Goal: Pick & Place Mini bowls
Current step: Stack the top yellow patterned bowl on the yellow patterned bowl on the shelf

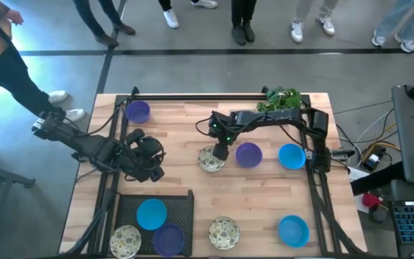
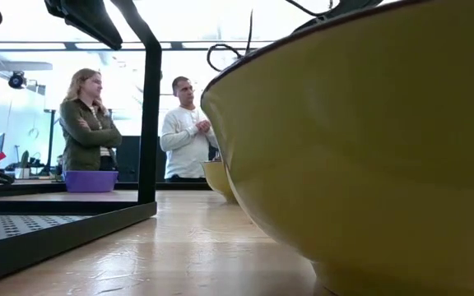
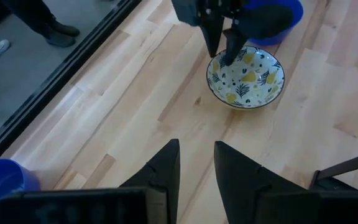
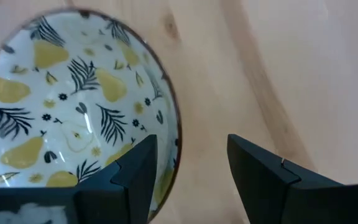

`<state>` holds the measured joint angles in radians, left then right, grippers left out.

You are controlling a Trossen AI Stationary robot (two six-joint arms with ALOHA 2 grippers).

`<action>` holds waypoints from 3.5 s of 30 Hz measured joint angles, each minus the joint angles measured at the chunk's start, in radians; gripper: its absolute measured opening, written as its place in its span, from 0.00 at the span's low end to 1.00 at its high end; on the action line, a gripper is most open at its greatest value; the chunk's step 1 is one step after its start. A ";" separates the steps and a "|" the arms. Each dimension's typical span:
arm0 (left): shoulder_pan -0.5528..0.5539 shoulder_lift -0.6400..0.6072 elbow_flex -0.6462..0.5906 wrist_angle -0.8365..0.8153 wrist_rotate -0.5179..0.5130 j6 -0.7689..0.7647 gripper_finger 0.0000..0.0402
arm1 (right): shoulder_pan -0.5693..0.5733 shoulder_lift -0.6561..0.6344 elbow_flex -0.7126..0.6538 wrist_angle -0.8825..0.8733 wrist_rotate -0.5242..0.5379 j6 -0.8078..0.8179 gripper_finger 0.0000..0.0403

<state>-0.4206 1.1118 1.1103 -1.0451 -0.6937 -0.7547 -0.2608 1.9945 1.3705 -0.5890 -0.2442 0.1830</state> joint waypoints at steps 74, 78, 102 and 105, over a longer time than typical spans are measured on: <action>0.000 -0.006 0.073 -0.001 -0.024 0.072 0.23 | 0.021 0.290 0.629 -0.117 -0.079 0.085 0.03; 0.000 -0.006 0.076 0.000 -0.025 0.077 0.23 | 0.022 0.375 0.750 -0.232 -0.070 0.042 0.03; 0.000 -0.032 0.081 0.000 -0.052 0.089 0.23 | 0.023 0.471 0.818 -0.298 -0.069 0.023 0.03; 0.000 -0.032 0.081 0.000 -0.053 0.090 0.23 | 0.023 0.471 0.816 -0.297 -0.068 0.024 0.03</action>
<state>-0.4202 1.0801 1.1915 -1.0454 -0.7464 -0.6645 -0.2379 2.4657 2.1861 -0.8860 -0.3126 0.2066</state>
